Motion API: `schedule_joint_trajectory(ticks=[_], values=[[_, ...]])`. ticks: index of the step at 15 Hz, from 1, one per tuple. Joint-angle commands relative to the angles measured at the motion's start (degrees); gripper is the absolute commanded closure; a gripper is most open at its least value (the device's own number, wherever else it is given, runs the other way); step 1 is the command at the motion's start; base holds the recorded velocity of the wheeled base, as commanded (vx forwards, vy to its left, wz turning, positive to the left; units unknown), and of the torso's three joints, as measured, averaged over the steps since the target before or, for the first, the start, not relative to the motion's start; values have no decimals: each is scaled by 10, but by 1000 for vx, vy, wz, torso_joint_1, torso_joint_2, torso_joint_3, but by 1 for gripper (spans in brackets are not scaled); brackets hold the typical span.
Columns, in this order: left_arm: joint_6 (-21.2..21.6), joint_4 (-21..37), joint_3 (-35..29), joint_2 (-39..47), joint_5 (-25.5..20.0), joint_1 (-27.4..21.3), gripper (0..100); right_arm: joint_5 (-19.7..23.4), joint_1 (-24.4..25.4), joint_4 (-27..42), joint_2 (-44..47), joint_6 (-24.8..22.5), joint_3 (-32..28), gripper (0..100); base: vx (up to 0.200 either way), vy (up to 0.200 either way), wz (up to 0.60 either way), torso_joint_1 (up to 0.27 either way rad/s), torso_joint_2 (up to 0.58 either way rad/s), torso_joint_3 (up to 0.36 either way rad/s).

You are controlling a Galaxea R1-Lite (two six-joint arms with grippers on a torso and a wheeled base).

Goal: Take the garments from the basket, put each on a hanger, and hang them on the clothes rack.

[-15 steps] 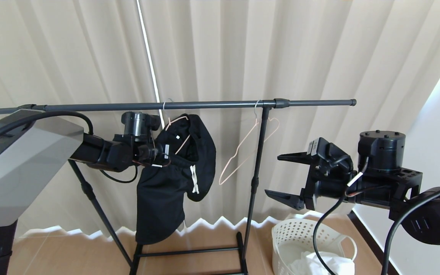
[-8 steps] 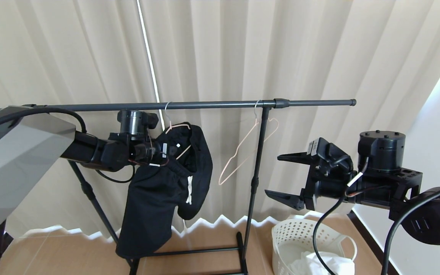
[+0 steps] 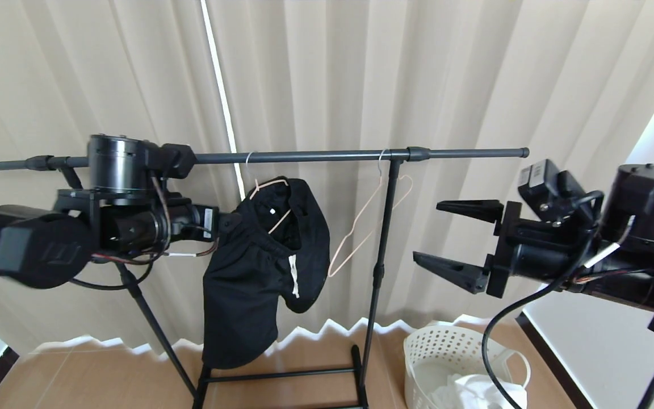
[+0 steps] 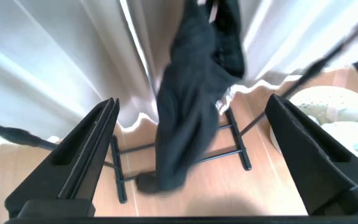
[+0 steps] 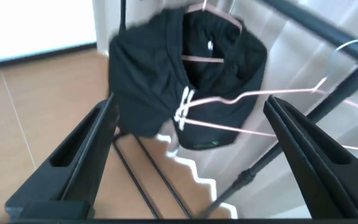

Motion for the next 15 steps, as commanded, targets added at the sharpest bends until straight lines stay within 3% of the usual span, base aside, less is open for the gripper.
schedule_joint_trajectory(ticks=[1,3,4,6,12,13,15], values=[[64,-23,176,-220,1,-20,0,-86,2,-3,-69,23,-3,0,0,0,0,0,0,0],[104,-64,276,-303,0,-20,0,-218,14,-3,-94,24,-9,0,0,0,0,0,0,0],[116,-77,324,-344,0,-20,0,-260,33,-3,-110,25,-4,0,0,0,0,0,0,0],[119,-77,380,-410,-2,-19,0,-295,46,0,-149,32,37,0,0,0,0,0,0,0],[116,-77,552,-559,-2,-21,0,-386,55,29,-353,60,289,0,0,0,0,0,0,0],[116,-72,574,-595,-2,-20,0,-413,76,42,-399,62,314,0,0,0,0,0,0,0],[115,-33,574,-637,-1,-20,0,-419,83,95,-452,73,326,0,0,0,0,0,0,0]])
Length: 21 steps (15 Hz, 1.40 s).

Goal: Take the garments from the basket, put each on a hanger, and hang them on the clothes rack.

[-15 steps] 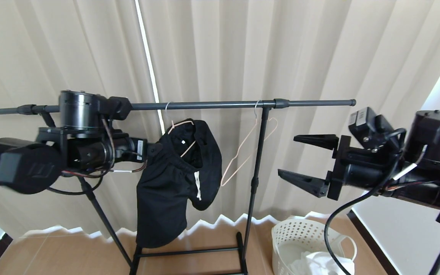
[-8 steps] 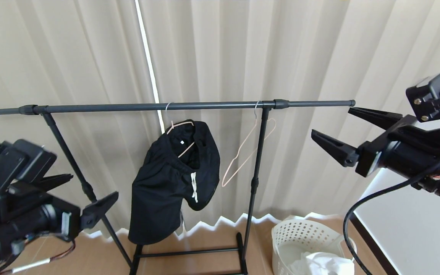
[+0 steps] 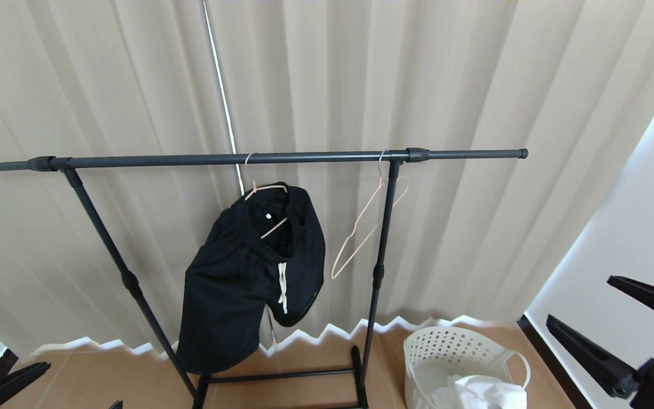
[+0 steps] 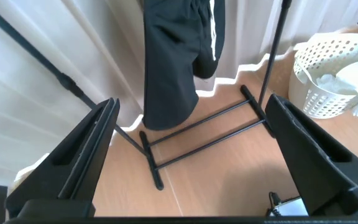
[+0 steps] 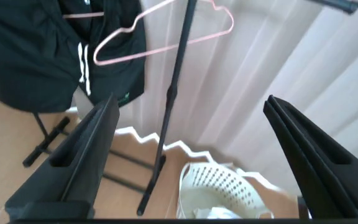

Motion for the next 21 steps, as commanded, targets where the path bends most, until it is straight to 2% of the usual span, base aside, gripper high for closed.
schedule_joint_trajectory(ticks=[1,2,3,4,6,7,9,10,11,12,13,14,16,17,19,21], values=[[-1,71,16,-109,0,1,0,-13,19,106,-135,42,41,0,0,0,0,0,0,0],[0,99,16,-126,1,1,0,-12,19,138,-151,53,42,0,0,0,0,0,0,0],[0,162,16,-182,0,2,0,-12,19,193,-184,79,43,0,0,0,0,0,0,0],[0,200,16,-220,1,2,0,-12,19,223,-213,93,48,0,0,0,0,0,0,0],[-17,213,15,-245,6,9,0,-17,18,263,-265,95,68,0,0,0,0,0,0,0],[-29,214,15,-259,9,24,0,-18,11,304,-319,93,75,0,0,0,0,0,0,0],[-28,215,15,-273,15,51,0,-23,-3,360,-359,93,75,0,0,0,0,0,0,0],[-24,215,15,-278,27,72,0,-45,-7,377,-372,93,82,0,0,0,0,0,0,0],[-23,215,15,-289,36,109,0,-68,-13,386,-398,95,84,0,0,0,0,0,0,0],[-22,216,15,-306,35,133,0,-70,-39,390,-418,95,83,0,0,0,0,0,0,0],[-22,215,15,-310,34,137,0,-71,-45,390,-421,95,83,0,0,0,0,0,0,0],[-3,215,14,-352,32,155,0,-74,-131,390,-438,88,83,0,0,0,0,0,0,0],[0,214,15,-388,30,154,0,-68,-169,391,-470,87,83,0,0,0,0,0,0,0],[1,213,16,-407,14,160,0,-67,-171,391,-485,87,83,0,0,0,0,0,0,0],[-1,213,16,-421,-54,167,0,-68,-191,391,-504,94,83,0,0,0,0,0,0,0],[-2,219,15,-421,-67,167,0,-70,-233,392,-506,111,83,0,0,0,0,0,0,0]])
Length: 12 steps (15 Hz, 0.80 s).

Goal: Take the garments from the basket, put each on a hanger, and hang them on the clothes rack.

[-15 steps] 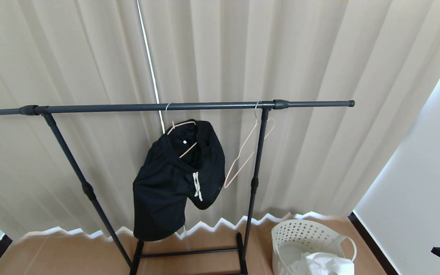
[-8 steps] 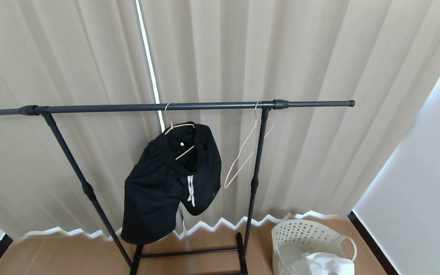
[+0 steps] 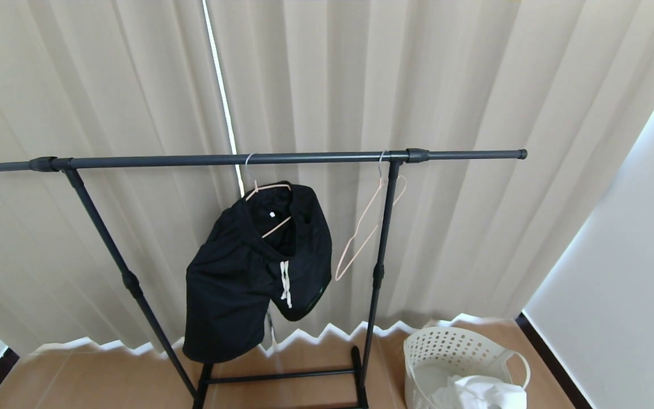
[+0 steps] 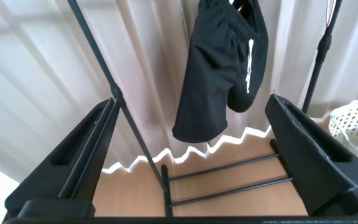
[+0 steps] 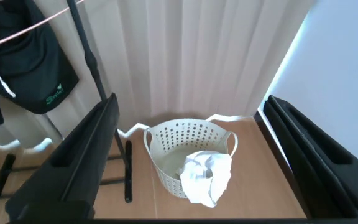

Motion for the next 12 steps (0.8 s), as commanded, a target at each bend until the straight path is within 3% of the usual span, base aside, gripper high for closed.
schedule_joint_trajectory(ticks=[1,2,4,7,12], values=[[-1,0,1,-11,-1,2,0,2,-61,1,-26,3,0,0,0,0,0,0,0,0],[-1,-1,1,-11,0,2,0,0,-90,4,-39,-4,-1,0,0,0,0,0,0,0],[-10,0,0,-11,-1,2,0,1,-86,6,-49,-3,-2,0,0,0,0,0,0,0],[-31,13,-1,-12,-27,2,0,84,-80,45,-62,-11,-17,0,0,0,0,0,0,0],[-60,27,-4,-12,-33,2,0,106,-79,49,-64,8,-20,0,0,0,0,0,0,0]])
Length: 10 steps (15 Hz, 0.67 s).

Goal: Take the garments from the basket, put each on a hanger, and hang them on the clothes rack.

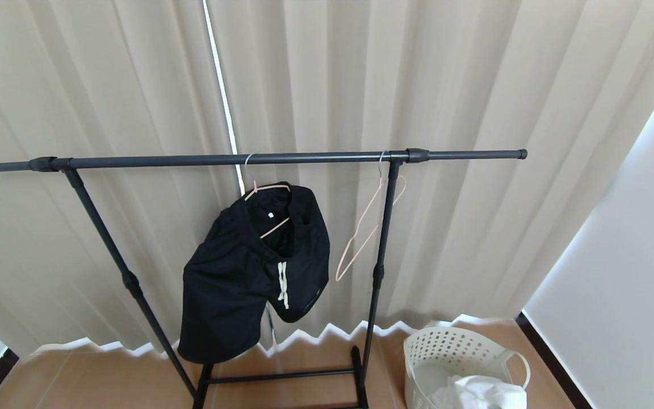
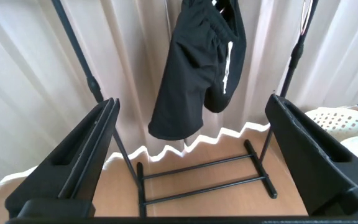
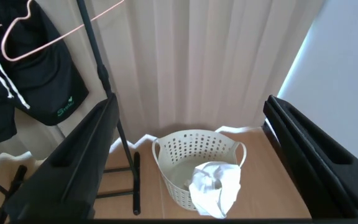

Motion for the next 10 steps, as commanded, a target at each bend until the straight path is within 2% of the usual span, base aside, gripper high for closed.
schedule_joint_trajectory(ticks=[1,3,5,10], values=[[-2,0,-1,1,-2,0,0,-1,0,-1,-1,0,0,0,0,0,0,0,0,0],[-27,-1,-1,1,-1,-1,0,9,1,0,-1,-5,0,0,0,0,0,0,0,0],[-28,-1,-1,0,0,-1,0,9,1,0,-1,-4,-1,0,0,0,0,-83,203,117],[-28,-1,-1,0,0,-1,0,10,1,0,-1,-5,-1,0,0,0,0,-16,31,24]])
